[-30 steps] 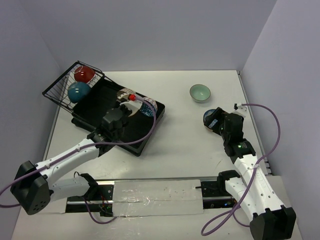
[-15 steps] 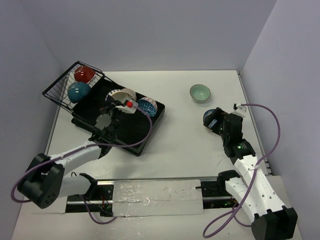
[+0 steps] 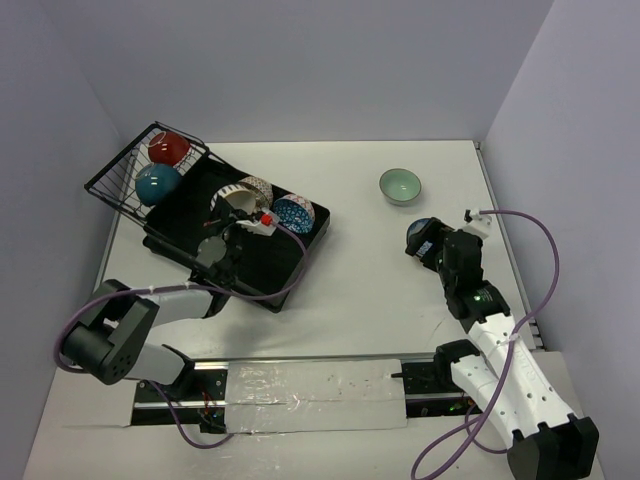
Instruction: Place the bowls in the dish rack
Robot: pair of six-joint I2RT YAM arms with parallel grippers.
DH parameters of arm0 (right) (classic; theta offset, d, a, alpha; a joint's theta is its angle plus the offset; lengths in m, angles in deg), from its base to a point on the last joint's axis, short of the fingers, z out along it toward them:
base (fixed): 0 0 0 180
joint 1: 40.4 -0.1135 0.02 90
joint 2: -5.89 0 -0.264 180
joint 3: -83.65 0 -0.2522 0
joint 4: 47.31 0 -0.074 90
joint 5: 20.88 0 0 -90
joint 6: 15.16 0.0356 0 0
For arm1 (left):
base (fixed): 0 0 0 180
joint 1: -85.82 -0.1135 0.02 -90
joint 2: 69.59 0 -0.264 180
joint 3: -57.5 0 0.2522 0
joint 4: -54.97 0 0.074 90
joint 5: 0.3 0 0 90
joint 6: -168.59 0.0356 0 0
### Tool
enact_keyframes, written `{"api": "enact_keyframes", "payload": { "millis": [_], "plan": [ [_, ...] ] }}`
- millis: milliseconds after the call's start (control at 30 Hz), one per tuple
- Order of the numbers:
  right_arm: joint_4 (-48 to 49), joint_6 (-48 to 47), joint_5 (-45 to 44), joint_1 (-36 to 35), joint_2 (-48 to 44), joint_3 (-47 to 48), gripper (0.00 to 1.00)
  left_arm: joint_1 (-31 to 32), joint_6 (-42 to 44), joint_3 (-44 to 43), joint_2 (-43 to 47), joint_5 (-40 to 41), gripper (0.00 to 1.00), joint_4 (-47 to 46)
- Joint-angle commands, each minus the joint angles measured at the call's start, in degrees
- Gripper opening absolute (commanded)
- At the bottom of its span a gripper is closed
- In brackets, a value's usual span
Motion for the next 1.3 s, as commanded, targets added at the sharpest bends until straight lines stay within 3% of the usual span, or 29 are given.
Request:
{"api": "enact_keyframes", "payload": {
  "millis": [0, 133, 200, 267, 400, 533, 700, 800, 1267],
  "plan": [
    [1.7, -0.7, -1.7, -0.6, -0.4, -0.6, 0.93, -0.7, -0.8, -0.3, 1.6, -0.8, 0.00, -8.3],
    [1.8, -0.9, -1.6, -0.7, -0.2, -0.3, 0.92, -0.6, -6.9, -0.4, 6.5, 1.4, 0.00, -4.3],
    [1.5, -1.3, -1.8, -0.8, -0.2, 0.0, 0.92, -0.6, -14.4, -2.2, 12.0, 2.4, 0.00, 4.9],
    [2.0, -2.0, -1.0, -1.1, -0.2, 0.2, 0.91, -0.3, -25.6, -6.2, 16.2, 2.3, 0.00, 20.2],
    [3.9, -3.5, 2.6, -1.7, -0.6, 0.0, 0.91, 0.1, -44.5, -14.8, 25.2, -3.8, 0.00, 43.2],
    [6.2, -5.6, 6.9, -3.6, -1.1, 0.6, 0.89, 2.6, -63.9, -23.1, 24.4, -9.2, 0.00, 59.6],
    [5.8, -8.2, 8.1, -12.7, 1.5, 5.0, 0.87, 10.6, -77.9, -27.4, 19.2, -10.2, 0.00, 65.7],
    [4.8, -8.7, 4.7, -18.5, 4.3, 9.3, 0.86, 12.0, -85.2, -30.4, 15.4, -10.8, 0.00, 70.0],
    [1.4, -7.8, -2.3, -32.6, 28.1, 31.8, 0.74, 14.5, -88.4, -33.2, 13.4, -7.0, 0.00, 72.7]
  ]
}}
